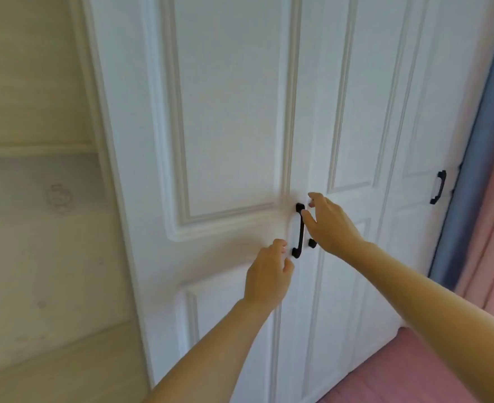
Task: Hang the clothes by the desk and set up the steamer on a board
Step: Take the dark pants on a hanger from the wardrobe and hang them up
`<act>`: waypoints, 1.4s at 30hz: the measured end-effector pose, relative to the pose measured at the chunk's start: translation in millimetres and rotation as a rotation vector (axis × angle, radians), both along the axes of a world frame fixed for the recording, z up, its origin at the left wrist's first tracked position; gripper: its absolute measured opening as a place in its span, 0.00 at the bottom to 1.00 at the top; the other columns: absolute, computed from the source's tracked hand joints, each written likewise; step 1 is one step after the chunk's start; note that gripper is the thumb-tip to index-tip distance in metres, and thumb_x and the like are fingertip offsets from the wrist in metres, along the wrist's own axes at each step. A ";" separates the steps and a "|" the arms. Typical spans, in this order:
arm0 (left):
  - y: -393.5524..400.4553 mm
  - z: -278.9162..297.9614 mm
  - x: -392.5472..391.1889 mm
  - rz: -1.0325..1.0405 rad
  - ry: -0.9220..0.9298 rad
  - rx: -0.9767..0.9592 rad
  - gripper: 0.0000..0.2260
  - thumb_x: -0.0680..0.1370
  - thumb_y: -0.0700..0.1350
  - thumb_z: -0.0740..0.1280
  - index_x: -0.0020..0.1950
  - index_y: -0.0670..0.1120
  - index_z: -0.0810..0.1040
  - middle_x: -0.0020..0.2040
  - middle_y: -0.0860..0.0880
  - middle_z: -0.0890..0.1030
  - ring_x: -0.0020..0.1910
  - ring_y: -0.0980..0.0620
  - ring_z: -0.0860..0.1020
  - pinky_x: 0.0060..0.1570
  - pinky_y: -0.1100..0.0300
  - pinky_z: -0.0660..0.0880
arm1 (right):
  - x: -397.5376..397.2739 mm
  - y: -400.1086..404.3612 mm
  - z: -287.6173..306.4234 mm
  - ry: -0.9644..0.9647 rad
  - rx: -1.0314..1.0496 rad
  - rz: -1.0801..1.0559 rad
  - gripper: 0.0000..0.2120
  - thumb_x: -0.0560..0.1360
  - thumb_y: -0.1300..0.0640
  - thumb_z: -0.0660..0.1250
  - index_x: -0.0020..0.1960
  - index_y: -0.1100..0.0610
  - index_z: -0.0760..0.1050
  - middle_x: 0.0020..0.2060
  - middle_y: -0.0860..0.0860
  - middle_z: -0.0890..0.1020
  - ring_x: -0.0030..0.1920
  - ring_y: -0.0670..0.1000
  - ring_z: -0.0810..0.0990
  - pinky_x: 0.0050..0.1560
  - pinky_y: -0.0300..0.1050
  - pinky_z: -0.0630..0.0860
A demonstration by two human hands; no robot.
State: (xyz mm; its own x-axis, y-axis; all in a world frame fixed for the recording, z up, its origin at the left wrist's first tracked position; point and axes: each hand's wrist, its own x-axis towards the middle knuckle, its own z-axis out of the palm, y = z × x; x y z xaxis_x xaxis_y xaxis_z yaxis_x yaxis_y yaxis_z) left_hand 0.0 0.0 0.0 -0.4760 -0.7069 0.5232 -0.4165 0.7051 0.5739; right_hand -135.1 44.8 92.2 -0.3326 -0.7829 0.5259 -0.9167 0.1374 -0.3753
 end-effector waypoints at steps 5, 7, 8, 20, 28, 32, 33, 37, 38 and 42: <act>-10.1 10.6 -38.5 -0.028 0.167 0.136 0.14 0.80 0.44 0.61 0.66 0.50 0.69 0.62 0.53 0.76 0.57 0.54 0.75 0.57 0.59 0.75 | -19.9 -23.3 20.6 -0.066 -0.083 0.060 0.21 0.80 0.52 0.57 0.71 0.59 0.63 0.64 0.55 0.74 0.58 0.55 0.76 0.54 0.45 0.73; -11.1 12.9 -50.9 -0.047 0.224 0.192 0.15 0.80 0.44 0.61 0.67 0.50 0.68 0.61 0.52 0.76 0.56 0.53 0.76 0.57 0.57 0.75 | -26.4 -30.3 25.5 -0.115 -0.096 0.085 0.21 0.80 0.53 0.57 0.71 0.59 0.62 0.63 0.55 0.74 0.59 0.54 0.75 0.53 0.43 0.71; -11.4 13.1 -55.6 -0.052 0.244 0.204 0.15 0.80 0.44 0.61 0.67 0.51 0.68 0.60 0.52 0.76 0.56 0.53 0.76 0.57 0.56 0.76 | -27.8 -32.3 28.2 -0.138 -0.111 0.091 0.22 0.80 0.53 0.57 0.72 0.59 0.62 0.62 0.55 0.75 0.59 0.54 0.75 0.53 0.42 0.70; 3.1 14.7 -69.0 0.005 0.288 0.170 0.14 0.81 0.46 0.59 0.67 0.51 0.66 0.54 0.52 0.76 0.51 0.53 0.76 0.51 0.56 0.77 | -36.5 -38.1 49.5 -0.581 -0.176 0.199 0.24 0.80 0.47 0.58 0.72 0.55 0.63 0.57 0.49 0.77 0.56 0.53 0.78 0.54 0.53 0.79; 24.1 7.8 -68.1 0.031 0.289 0.124 0.12 0.82 0.45 0.56 0.65 0.51 0.68 0.56 0.52 0.77 0.54 0.54 0.76 0.54 0.56 0.76 | -32.9 -22.8 48.0 -0.703 -0.296 0.329 0.21 0.80 0.47 0.56 0.72 0.47 0.60 0.55 0.50 0.76 0.51 0.46 0.76 0.50 0.50 0.77; 44.8 4.6 -67.9 0.067 0.279 0.101 0.12 0.82 0.47 0.57 0.66 0.52 0.67 0.57 0.53 0.77 0.53 0.54 0.76 0.54 0.59 0.76 | -28.5 -4.7 39.0 -0.726 -0.371 0.313 0.18 0.80 0.48 0.56 0.69 0.47 0.62 0.55 0.53 0.76 0.53 0.49 0.78 0.54 0.52 0.78; 50.7 2.9 -67.0 0.066 0.269 0.090 0.12 0.82 0.48 0.57 0.66 0.52 0.67 0.57 0.53 0.77 0.54 0.55 0.76 0.55 0.59 0.76 | -26.9 1.5 37.5 -0.730 -0.386 0.307 0.17 0.80 0.48 0.56 0.68 0.48 0.62 0.55 0.54 0.76 0.52 0.49 0.78 0.52 0.51 0.79; 76.6 -1.7 -58.4 0.022 0.270 0.083 0.15 0.81 0.54 0.53 0.65 0.52 0.67 0.55 0.53 0.77 0.53 0.56 0.77 0.54 0.60 0.77 | -18.4 30.1 31.4 -0.714 -0.455 0.280 0.16 0.80 0.46 0.58 0.66 0.49 0.64 0.51 0.53 0.77 0.48 0.47 0.78 0.44 0.42 0.78; 83.9 -0.9 -55.2 0.003 0.279 0.090 0.20 0.79 0.59 0.49 0.65 0.52 0.68 0.55 0.53 0.77 0.52 0.57 0.77 0.54 0.61 0.77 | -16.5 37.3 30.3 -0.712 -0.465 0.276 0.16 0.80 0.46 0.58 0.65 0.49 0.64 0.50 0.53 0.77 0.48 0.48 0.79 0.44 0.42 0.78; 110.8 -1.0 -38.1 -0.066 0.313 0.107 0.21 0.77 0.59 0.47 0.63 0.51 0.69 0.52 0.52 0.78 0.52 0.57 0.77 0.53 0.60 0.77 | -5.6 68.3 29.8 -0.723 -0.479 0.264 0.16 0.79 0.46 0.59 0.64 0.50 0.65 0.48 0.55 0.78 0.50 0.53 0.80 0.48 0.49 0.80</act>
State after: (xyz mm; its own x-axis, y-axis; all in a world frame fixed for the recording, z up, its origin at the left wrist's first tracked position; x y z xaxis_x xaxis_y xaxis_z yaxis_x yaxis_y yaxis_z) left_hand -38.1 110.8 -1.0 -0.3506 -0.7388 0.5755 -0.1632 0.6533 0.7393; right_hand -140.7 113.2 122.1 -0.5486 -0.6315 0.5479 -0.4151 -0.3631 -0.8342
